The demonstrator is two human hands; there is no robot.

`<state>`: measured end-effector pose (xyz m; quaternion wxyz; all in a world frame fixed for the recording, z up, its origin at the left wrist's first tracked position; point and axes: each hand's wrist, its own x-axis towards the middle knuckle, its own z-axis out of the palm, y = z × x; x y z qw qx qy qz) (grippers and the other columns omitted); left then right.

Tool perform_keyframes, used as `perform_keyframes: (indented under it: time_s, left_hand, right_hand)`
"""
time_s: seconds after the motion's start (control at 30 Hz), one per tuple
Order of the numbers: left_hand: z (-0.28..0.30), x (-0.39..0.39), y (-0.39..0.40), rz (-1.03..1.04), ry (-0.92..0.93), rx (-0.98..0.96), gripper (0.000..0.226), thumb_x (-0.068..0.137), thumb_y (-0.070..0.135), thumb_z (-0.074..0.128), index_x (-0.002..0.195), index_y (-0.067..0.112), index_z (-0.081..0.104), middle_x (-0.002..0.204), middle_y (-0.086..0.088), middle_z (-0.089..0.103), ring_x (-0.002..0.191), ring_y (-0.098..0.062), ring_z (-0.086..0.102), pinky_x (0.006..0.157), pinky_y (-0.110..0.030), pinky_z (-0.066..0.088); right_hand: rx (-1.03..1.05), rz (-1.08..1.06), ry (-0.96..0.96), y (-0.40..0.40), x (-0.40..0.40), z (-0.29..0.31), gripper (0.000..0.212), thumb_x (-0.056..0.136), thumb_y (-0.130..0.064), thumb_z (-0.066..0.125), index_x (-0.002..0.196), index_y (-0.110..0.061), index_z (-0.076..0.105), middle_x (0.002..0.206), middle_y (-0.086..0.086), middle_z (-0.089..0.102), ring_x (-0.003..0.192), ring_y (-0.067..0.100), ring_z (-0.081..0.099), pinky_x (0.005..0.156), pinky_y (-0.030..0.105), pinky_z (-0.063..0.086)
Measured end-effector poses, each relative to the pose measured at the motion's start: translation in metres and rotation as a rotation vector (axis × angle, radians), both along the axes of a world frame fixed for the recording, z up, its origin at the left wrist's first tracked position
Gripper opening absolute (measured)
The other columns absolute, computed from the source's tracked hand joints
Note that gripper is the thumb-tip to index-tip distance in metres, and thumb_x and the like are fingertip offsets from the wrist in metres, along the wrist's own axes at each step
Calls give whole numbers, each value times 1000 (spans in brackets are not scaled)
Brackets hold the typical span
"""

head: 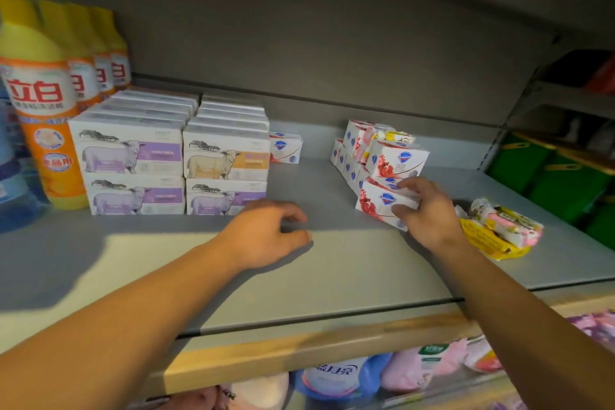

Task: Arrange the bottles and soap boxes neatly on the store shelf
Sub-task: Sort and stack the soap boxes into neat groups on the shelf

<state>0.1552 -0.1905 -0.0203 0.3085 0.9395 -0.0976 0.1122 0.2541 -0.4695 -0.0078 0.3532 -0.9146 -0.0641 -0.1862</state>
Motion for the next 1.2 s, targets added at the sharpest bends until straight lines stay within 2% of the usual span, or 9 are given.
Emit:
perform_keyframes:
  time_s: [0.17,0.33,0.4,0.47,0.57,0.7,0.87,0.97,1.2]
  left_hand:
    - [1,1,-1,19,55,-248,27,86,36,70,111,27,67,106,13,70,95,-1,64,77,-4,41]
    - [10,-3,-1,3,47,-540,22,88,37,67,110,34,63,105,13,73,98,-8,68,88,-26,52]
    - [13,-7,-2,-49,127,-745,11,91,24,66,101,28,68,99,3,76,90,-20,73,79,-39,60]
    - [14,-9,-2,-53,212,-907,8,91,16,64,94,19,71,92,-5,76,80,-26,74,65,-39,62]
    - [15,-8,1,9,284,-1063,9,92,18,64,89,12,71,84,-11,75,71,-22,73,56,-31,59]
    - [14,-7,2,20,335,-1135,16,94,22,62,95,8,69,84,-12,76,67,-18,72,52,-25,55]
    - [14,-4,5,42,348,-1157,35,91,37,63,101,4,68,84,-18,73,57,-23,66,50,-26,54]
    - [14,-3,4,25,344,-1112,53,86,56,62,104,6,64,73,-18,70,52,-26,63,48,-28,52]
    - [15,-5,1,35,341,-968,74,82,71,53,92,-2,64,61,-19,66,44,-25,59,43,-26,48]
  right_hand:
    - [640,193,231,20,-31,4,19,87,-8,70,100,-22,70,110,7,72,92,25,73,83,44,60]
    - [834,389,337,66,-56,-3,16,89,-6,65,103,-12,70,100,11,75,94,31,72,81,40,58]
    - [839,430,340,80,-63,-9,14,89,-12,66,101,-16,71,100,12,75,92,31,72,78,42,58]
    - [807,459,295,82,-67,-13,18,82,-25,71,100,-26,73,109,10,72,93,26,72,78,43,57]
    - [832,601,304,75,-69,-16,51,66,-31,78,115,-33,66,128,3,61,105,24,69,85,43,56]
    - [791,675,330,71,-69,-17,67,59,-25,80,124,-31,61,124,0,63,114,26,64,98,43,51]
    - [772,552,277,77,-70,-17,49,69,-21,74,117,-23,63,112,5,69,91,22,71,80,31,56]
    - [843,464,327,79,-70,-13,40,77,-42,65,107,-16,64,90,15,71,60,21,66,54,30,55]
    - [734,308,350,85,-73,-7,65,68,-77,45,84,-21,73,69,20,65,39,21,49,41,25,39]
